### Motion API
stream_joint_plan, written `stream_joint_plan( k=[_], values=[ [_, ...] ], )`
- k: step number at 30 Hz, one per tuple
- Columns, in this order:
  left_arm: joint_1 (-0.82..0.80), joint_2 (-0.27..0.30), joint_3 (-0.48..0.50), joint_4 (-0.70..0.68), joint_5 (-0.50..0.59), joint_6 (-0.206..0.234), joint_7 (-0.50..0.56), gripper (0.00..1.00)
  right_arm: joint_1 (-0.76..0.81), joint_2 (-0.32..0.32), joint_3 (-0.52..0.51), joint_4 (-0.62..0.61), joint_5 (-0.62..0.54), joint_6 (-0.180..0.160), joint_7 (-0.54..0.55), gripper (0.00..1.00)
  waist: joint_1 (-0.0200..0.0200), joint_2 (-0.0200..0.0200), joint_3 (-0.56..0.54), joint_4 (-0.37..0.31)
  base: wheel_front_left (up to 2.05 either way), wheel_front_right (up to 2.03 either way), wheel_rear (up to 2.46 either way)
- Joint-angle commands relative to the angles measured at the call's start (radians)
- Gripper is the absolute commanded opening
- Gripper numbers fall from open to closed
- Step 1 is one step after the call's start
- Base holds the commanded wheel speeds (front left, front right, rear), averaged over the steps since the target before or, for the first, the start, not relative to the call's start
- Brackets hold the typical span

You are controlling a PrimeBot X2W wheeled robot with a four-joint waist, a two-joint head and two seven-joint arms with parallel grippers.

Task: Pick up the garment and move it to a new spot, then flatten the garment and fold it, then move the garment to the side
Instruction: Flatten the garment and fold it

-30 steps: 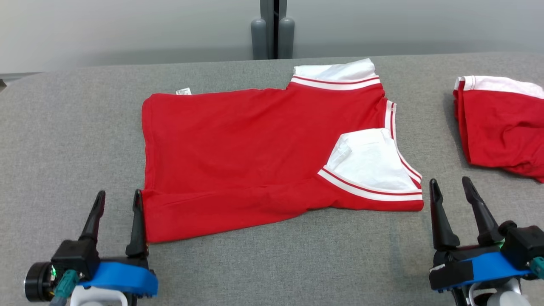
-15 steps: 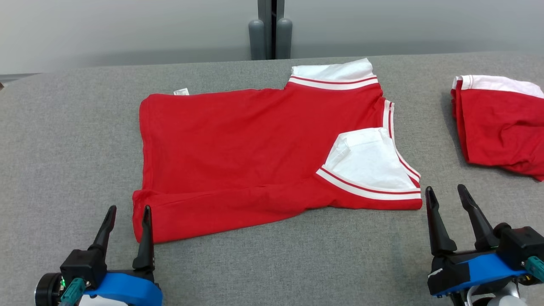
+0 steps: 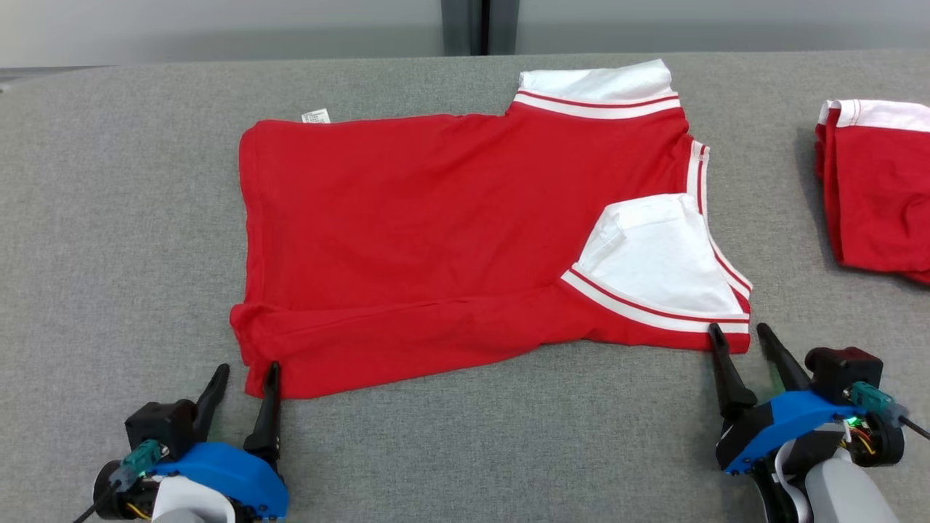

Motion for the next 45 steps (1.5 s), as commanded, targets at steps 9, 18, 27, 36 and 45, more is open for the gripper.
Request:
stream_joint_plan(
  k=[9, 18, 27, 36, 45],
  values=[
    [-0.05, 0.007, -0.034, 0.014, -0.071, -0.063, 0.037, 0.0, -0.083, -0.017, 0.048, 0.116, 0.06, 0.0, -0.004, 0.0, -0.0001, 0.0, 0.009, 0.011, 0.0, 0.0, 0.0],
    [0.022, 0.053, -0.004, -0.105, -0.098, -0.043, 0.04, 0.0, 0.025, -0.03, 0.035, -0.005, 0.102, 0.0, -0.042, 0.0, -0.0001, 0.0, -0.023, 0.018, 0.0, 0.0, 0.0],
    [0.179, 0.113, 0.013, -0.262, -0.154, 0.027, 0.212, 0.0, 0.284, 0.018, -0.029, -0.219, 0.11, 0.0, 0.021, 0.0, -0.0001, 0.0, -0.071, 0.023, 0.0, 0.0, 0.0],
    [0.244, 0.123, -0.006, -0.381, -0.167, 0.06, 0.283, 0.0, 0.384, 0.041, -0.038, -0.261, 0.119, 0.0, 0.07, 0.0, -0.0001, 0.0, -0.09, 0.013, 0.0, 0.0, 0.0],
    [0.175, 0.074, -0.012, -0.36, -0.09, 0.117, 0.17, 1.0, 0.281, 0.046, -0.04, -0.303, 0.053, 0.0, -0.013, 1.0, -0.0001, 0.0, -0.103, -0.013, 0.0, 0.0, 0.0]
  ],
)
